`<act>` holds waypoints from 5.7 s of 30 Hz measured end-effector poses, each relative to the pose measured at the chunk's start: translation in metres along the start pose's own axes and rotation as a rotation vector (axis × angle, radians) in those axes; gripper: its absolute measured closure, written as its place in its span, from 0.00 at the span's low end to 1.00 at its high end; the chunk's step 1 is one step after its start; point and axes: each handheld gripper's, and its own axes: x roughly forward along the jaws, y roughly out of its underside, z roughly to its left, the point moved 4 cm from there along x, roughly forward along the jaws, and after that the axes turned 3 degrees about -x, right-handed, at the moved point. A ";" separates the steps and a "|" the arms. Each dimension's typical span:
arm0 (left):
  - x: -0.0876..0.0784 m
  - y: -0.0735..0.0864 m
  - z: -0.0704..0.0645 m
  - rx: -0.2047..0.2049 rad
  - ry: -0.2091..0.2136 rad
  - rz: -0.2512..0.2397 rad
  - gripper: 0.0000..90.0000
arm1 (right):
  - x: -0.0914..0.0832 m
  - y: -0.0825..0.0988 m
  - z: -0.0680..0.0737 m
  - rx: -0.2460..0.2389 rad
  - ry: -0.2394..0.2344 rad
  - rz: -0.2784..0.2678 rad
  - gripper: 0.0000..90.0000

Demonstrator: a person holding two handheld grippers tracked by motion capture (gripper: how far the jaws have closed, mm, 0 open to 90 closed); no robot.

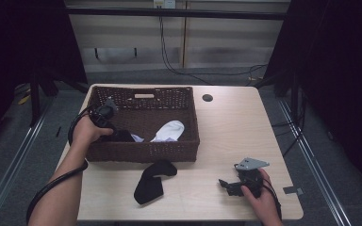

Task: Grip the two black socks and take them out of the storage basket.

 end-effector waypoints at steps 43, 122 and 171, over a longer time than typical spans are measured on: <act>-0.013 -0.005 -0.002 0.007 0.033 0.008 0.39 | 0.000 0.000 0.000 0.000 0.000 -0.001 0.14; -0.180 0.005 -0.066 0.209 0.056 0.065 0.97 | 0.000 0.000 0.000 -0.003 0.000 0.000 0.14; -0.090 0.080 -0.125 0.447 0.132 -0.038 0.54 | 0.000 0.000 0.000 -0.003 -0.001 0.001 0.14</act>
